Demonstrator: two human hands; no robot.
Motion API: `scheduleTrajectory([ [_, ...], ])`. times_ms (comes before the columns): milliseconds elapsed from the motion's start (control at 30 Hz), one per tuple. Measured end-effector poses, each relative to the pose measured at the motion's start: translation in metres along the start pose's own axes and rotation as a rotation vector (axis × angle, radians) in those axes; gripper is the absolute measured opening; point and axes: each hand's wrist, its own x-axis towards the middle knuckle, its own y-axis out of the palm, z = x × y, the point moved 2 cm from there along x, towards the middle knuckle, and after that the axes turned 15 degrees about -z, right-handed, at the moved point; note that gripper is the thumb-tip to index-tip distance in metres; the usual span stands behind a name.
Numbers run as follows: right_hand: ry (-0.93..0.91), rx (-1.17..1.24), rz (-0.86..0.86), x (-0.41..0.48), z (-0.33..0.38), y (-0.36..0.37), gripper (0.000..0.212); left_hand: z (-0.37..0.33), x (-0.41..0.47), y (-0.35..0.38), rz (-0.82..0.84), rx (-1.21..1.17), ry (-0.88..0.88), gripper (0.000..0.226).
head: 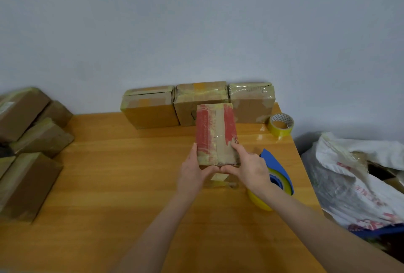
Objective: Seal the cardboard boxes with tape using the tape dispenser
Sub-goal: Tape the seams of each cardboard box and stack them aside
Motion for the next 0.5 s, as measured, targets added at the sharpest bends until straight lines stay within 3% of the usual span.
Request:
scheduleTrajectory([
  [200,-0.05,0.173,0.109,0.003,-0.02,-0.006,0.08,0.01,0.002,-0.005,0.036,-0.097,-0.007,0.087],
  [333,-0.031,0.31,0.205,0.011,-0.027,-0.009,0.081,0.012,0.006,-0.01,0.096,-0.188,-0.043,0.085],
  [500,-0.009,0.352,0.136,0.007,-0.024,-0.008,0.069,0.01,0.004,-0.007,0.085,-0.184,-0.048,0.079],
])
